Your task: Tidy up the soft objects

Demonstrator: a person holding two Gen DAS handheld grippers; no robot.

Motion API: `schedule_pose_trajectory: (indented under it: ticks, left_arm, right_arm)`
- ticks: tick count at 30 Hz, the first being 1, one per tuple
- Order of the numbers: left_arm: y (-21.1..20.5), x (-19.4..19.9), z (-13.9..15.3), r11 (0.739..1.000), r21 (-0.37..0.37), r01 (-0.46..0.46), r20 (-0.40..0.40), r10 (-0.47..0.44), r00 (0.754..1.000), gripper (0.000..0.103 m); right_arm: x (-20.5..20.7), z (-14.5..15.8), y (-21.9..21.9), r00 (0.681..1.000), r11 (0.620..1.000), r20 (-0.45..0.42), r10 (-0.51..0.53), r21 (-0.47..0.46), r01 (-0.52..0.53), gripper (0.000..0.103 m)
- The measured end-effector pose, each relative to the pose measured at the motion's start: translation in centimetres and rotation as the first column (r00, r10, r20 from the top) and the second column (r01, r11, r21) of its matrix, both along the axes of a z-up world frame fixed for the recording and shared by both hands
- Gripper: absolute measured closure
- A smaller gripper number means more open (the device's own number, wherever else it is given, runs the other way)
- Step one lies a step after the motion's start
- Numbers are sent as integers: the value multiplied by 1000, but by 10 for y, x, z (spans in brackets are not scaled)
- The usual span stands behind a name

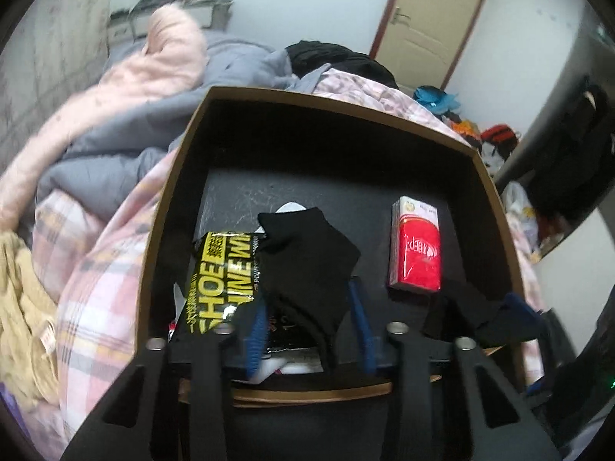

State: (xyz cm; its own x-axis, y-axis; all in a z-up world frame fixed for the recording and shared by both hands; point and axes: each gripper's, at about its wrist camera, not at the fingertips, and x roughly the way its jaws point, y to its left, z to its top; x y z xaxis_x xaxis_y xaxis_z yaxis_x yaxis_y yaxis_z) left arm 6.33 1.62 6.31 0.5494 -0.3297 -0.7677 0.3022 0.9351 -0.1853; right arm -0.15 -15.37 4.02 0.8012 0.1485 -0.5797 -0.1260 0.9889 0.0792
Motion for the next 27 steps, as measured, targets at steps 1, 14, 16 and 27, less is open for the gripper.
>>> schedule_pose_trajectory:
  ticks: [1,14,16,27]
  left_arm:
    - [-2,0,-2,1000,18,4,11,-4,1000,87]
    - [7,-49,31,999,45,14,318,-27,948,100]
    - [18,-58,46,1000,-1,-5,351,5,936,100]
    - [73,-132,119,971,-214,109,490,10,871,100]
  right_arm:
    - [0,0,0,1000,1000,1,0,0,0,1]
    - [-2,-1,2,1000,1000,3,-2,-2,2,1]
    - [-1,0,1,1000,1000,3,-2,-2,2,1]
    - [-2,-1,1,1000,1000,4,-2,-3,2,1]
